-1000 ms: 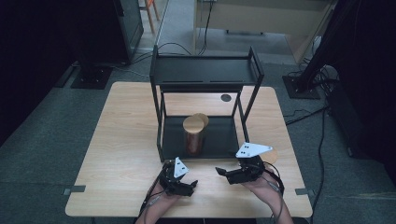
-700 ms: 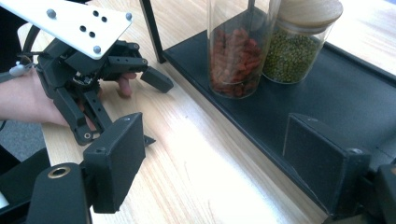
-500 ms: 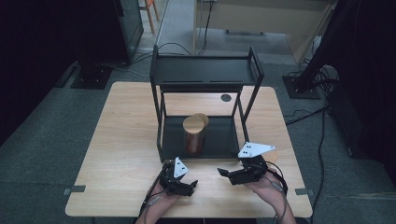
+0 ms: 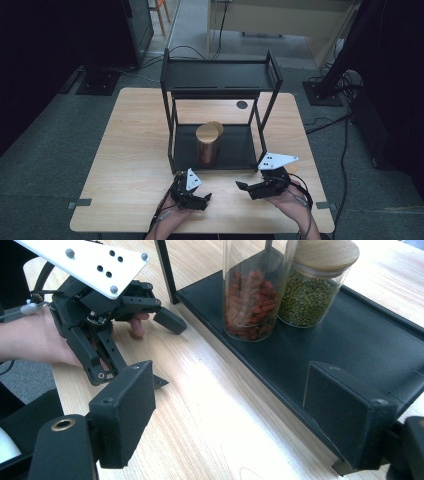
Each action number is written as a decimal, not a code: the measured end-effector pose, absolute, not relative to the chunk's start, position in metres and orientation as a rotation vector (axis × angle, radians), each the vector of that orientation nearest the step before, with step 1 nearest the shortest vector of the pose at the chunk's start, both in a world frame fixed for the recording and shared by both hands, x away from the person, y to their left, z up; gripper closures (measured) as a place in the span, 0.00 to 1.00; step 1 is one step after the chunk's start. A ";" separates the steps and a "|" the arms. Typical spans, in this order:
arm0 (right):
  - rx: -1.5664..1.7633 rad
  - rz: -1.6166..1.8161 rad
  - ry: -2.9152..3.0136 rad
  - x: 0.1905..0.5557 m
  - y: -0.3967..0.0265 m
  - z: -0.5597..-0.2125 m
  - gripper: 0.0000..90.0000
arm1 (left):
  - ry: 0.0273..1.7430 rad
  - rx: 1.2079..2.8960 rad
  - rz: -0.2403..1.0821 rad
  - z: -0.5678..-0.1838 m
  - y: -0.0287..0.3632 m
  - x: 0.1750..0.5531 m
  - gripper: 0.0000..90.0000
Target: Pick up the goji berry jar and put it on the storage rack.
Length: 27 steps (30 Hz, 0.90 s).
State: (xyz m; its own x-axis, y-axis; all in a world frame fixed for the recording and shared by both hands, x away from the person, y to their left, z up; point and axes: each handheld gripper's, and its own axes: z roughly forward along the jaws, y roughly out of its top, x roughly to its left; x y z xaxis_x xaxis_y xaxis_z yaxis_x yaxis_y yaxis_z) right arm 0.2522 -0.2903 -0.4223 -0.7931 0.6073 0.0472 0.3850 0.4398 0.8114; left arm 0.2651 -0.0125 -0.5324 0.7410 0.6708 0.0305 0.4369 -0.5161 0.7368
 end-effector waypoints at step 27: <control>0.851 1.274 2.473 0.246 -0.303 -0.414 0.23 | 0.831 2.195 0.405 -0.532 -0.013 0.265 0.14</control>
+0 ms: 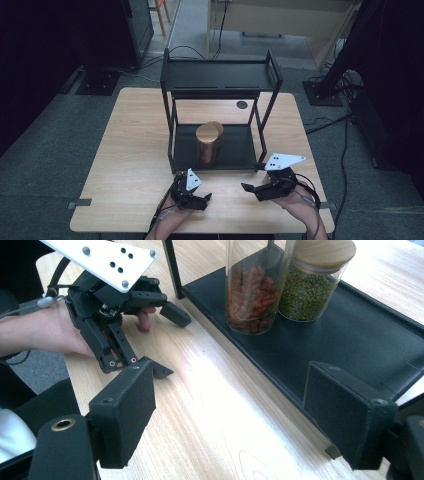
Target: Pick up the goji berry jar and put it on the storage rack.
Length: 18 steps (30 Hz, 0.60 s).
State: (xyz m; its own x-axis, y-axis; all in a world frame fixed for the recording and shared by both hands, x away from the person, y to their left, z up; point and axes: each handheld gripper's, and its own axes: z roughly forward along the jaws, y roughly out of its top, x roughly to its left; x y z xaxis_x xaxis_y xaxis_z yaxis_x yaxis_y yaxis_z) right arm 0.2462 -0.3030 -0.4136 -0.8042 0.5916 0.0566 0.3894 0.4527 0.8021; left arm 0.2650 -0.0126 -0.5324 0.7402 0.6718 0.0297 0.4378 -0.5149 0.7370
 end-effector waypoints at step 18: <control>0.841 1.252 2.491 0.240 -0.314 -0.406 0.23 | 0.834 2.194 0.403 -0.532 -0.012 0.265 0.14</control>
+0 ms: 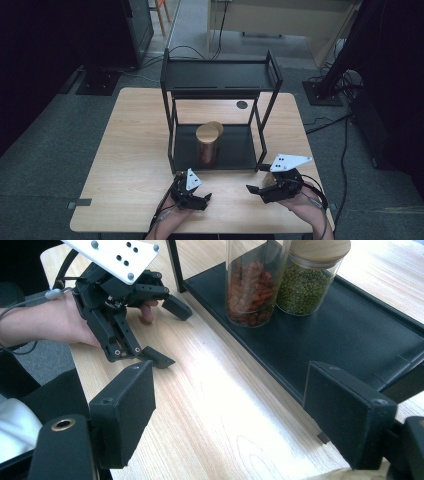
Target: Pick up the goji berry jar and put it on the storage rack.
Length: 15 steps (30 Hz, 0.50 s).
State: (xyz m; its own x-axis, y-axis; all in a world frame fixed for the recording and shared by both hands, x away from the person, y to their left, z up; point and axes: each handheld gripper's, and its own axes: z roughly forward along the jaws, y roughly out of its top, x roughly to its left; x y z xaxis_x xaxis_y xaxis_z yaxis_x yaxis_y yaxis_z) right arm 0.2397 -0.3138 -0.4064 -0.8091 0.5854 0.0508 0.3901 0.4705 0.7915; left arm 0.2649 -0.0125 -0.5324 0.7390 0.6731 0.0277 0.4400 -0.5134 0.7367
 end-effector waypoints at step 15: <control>0.829 1.245 2.498 0.237 -0.321 -0.405 0.23 | 0.833 2.193 0.406 -0.532 -0.013 0.265 0.14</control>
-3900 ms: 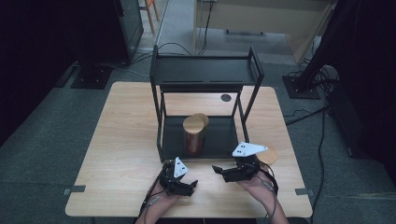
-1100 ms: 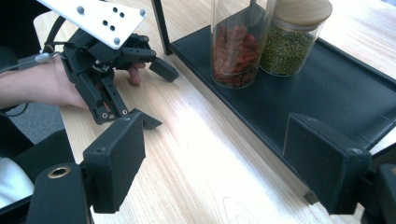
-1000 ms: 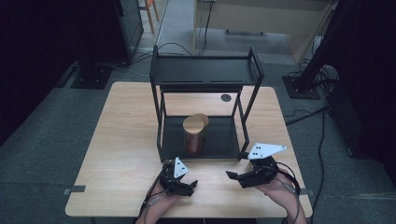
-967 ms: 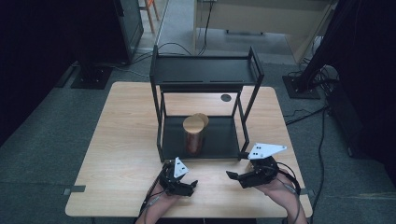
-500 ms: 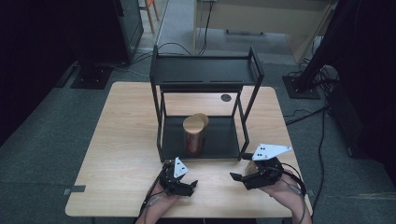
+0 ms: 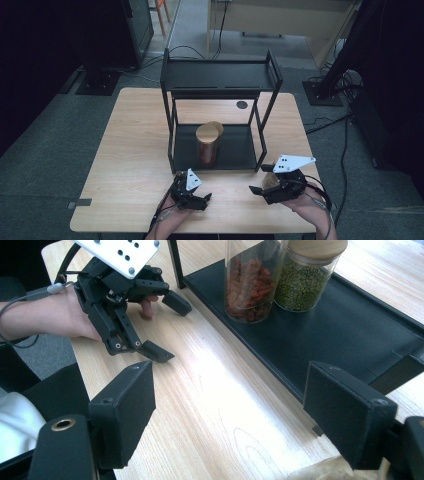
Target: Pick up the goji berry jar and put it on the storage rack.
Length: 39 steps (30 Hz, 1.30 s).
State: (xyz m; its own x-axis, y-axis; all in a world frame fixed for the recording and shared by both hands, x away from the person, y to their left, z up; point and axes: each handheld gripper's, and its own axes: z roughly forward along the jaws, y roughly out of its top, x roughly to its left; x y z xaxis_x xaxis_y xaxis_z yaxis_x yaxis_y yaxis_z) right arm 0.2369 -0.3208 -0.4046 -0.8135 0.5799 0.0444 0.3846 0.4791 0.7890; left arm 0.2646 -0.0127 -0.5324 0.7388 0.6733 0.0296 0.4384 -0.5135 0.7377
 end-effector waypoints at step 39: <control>0.847 1.244 2.414 0.225 -0.358 -0.390 0.23 | 0.833 2.193 0.404 -0.533 -0.013 0.265 0.14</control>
State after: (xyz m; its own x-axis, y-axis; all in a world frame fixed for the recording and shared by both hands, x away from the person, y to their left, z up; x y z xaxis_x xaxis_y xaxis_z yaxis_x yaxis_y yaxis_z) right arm 0.2252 -0.3576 -0.3896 -0.7827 0.6224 0.0065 0.3663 0.4522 0.8132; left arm 0.2648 -0.0125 -0.5325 0.7390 0.6731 0.0282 0.4391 -0.5129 0.7377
